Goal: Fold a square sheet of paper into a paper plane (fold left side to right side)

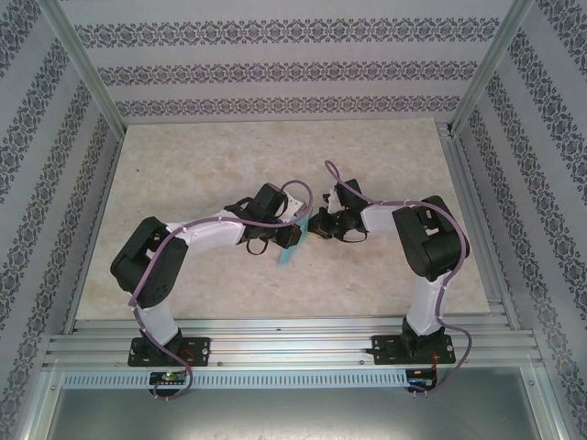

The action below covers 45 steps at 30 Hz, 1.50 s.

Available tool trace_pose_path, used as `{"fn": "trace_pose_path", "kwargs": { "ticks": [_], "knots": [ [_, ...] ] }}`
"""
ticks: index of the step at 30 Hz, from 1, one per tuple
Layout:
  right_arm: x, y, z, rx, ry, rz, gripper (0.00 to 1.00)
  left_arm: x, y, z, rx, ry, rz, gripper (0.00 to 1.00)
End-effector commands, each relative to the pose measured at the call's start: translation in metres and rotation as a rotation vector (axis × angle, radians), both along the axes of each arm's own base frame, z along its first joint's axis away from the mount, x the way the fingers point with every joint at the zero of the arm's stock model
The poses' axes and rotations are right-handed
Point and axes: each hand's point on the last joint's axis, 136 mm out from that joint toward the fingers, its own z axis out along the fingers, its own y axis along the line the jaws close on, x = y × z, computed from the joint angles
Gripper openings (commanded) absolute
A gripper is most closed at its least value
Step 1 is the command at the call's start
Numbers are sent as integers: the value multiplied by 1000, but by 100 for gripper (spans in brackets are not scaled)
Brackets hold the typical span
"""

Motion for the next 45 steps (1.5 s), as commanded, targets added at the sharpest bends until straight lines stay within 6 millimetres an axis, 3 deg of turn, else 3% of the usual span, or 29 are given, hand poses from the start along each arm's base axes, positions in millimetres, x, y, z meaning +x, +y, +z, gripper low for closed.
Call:
{"fn": "trace_pose_path", "kwargs": {
  "ticks": [1,45],
  "knots": [
    [-25,-10,-37,-97,99,25,7,4,-2,5,-96,22,-11,3],
    [-31,-10,-42,-110,111,48,6,24,19,-45,-164,168,15,3]
  ]
}}
